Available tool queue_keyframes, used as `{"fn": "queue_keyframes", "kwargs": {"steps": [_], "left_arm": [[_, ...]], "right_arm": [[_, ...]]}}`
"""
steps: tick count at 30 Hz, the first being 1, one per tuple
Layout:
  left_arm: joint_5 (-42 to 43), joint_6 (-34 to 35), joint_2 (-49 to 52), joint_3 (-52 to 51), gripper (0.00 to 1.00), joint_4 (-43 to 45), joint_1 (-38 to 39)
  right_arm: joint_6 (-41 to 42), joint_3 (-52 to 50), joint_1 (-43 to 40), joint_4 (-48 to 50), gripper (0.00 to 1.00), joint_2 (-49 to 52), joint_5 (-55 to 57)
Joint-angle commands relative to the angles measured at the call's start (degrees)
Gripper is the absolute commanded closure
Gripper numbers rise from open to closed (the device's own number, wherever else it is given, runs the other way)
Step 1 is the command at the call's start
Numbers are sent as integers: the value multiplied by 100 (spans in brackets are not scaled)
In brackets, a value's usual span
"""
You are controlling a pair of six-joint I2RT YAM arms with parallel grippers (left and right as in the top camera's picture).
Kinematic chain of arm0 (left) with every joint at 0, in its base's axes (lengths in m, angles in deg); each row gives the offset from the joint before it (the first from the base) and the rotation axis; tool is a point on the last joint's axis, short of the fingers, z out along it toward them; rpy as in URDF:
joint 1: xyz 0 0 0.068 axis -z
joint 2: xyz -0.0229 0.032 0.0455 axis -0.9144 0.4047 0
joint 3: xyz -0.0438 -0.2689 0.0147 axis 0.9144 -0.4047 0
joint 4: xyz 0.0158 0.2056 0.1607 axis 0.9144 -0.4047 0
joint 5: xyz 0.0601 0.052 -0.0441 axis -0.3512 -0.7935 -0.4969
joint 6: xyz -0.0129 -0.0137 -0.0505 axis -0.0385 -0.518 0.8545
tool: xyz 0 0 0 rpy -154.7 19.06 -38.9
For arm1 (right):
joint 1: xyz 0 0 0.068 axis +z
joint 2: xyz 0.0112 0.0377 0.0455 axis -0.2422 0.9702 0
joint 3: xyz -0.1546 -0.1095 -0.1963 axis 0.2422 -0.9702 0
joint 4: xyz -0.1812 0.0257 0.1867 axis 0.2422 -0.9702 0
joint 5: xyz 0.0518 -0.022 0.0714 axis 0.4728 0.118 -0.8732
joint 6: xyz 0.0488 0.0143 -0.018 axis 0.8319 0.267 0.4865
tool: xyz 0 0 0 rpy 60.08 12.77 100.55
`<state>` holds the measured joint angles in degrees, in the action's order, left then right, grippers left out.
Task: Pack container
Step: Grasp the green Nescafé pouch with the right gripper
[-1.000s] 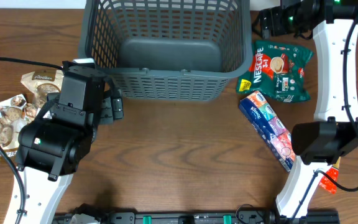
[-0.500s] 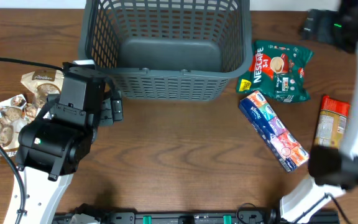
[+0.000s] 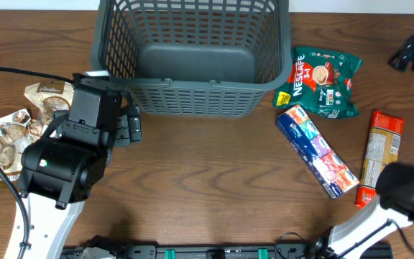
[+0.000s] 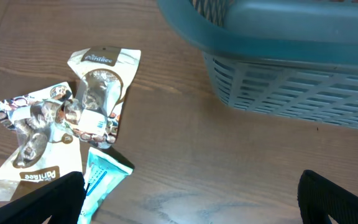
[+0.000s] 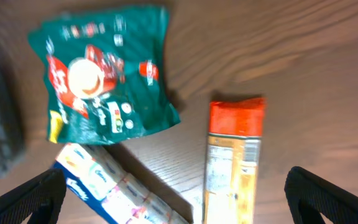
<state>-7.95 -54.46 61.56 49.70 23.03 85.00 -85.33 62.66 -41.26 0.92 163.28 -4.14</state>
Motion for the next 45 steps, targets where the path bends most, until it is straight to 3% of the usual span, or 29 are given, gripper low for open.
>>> {"fn": "queue_keyframes", "kwargs": {"steps": [1,10,20,35,36,38,42,45], "left_arm": [[-72,48,-4,76,1,-22,7],[-72,52,-4,76,1,-15,7],[-72,52,-4,76,1,-17,9],[-70,55,-4,76,1,-17,9],[-70,52,-4,76,1,-17,9],[-70,52,-4,76,1,-17,9],[-70,52,-4,76,1,-17,9],[-70,52,-4,76,1,-17,9]], "right_arm": [[-922,-302,-55,94,1,407,-715],[-1054,-1727,46,1633,1,1054,-1394],[-682,-3348,555,3696,1,1143,-1401],[0,-4389,887,5139,6,1143,-1130],[4,-4478,892,5224,9,1143,-1097],[26,-4601,892,5342,29,1143,-1097],[42,-4789,892,5466,88,1143,-1097],[44,-4822,896,5464,99,1143,-1099]]}}
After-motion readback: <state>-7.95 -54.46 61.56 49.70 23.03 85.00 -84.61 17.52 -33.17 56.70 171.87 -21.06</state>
